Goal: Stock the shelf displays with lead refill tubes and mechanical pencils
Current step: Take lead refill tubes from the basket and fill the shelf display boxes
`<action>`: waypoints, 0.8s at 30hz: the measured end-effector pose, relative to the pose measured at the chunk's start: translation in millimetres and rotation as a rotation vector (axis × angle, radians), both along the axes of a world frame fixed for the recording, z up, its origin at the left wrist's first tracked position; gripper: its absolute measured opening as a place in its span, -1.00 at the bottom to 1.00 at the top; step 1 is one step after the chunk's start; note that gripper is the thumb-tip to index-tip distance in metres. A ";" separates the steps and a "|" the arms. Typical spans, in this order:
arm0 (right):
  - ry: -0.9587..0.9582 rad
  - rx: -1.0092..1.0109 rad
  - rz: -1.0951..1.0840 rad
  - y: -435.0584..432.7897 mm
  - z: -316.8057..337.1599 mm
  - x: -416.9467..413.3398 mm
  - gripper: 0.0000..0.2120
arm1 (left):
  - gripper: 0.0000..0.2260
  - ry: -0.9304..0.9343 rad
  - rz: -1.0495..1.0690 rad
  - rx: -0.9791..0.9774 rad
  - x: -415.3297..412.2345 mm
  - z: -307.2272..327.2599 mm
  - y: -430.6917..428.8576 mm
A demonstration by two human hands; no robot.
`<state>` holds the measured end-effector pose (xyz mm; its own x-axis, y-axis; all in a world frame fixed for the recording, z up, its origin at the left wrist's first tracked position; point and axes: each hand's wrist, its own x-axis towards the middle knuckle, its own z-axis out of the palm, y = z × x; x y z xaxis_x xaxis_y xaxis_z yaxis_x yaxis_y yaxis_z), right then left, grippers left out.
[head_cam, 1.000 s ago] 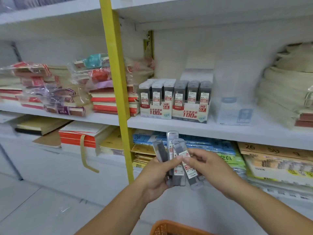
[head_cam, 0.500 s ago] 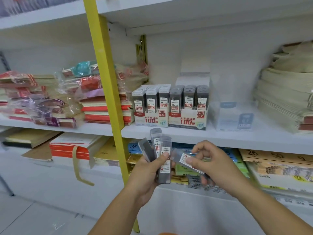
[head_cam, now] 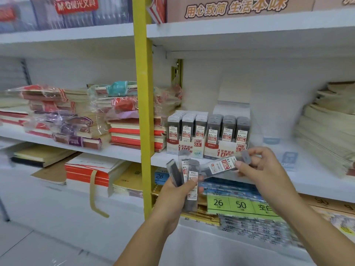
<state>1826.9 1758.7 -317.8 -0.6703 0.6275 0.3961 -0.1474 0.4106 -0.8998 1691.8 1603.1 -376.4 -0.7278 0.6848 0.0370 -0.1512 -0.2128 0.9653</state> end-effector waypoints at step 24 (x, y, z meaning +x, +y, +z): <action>-0.241 1.007 -0.375 33.5 61.6 -82.3 -0.65 | -0.74 0.061 -0.140 0.208 -25.8 19.4 24.7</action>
<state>1744.6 1792.2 -256.2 -0.6331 0.2704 0.7253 0.2749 0.9545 -0.1160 1666.0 1627.8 -357.0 -0.6187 0.7516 0.2288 -0.1355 -0.3890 0.9112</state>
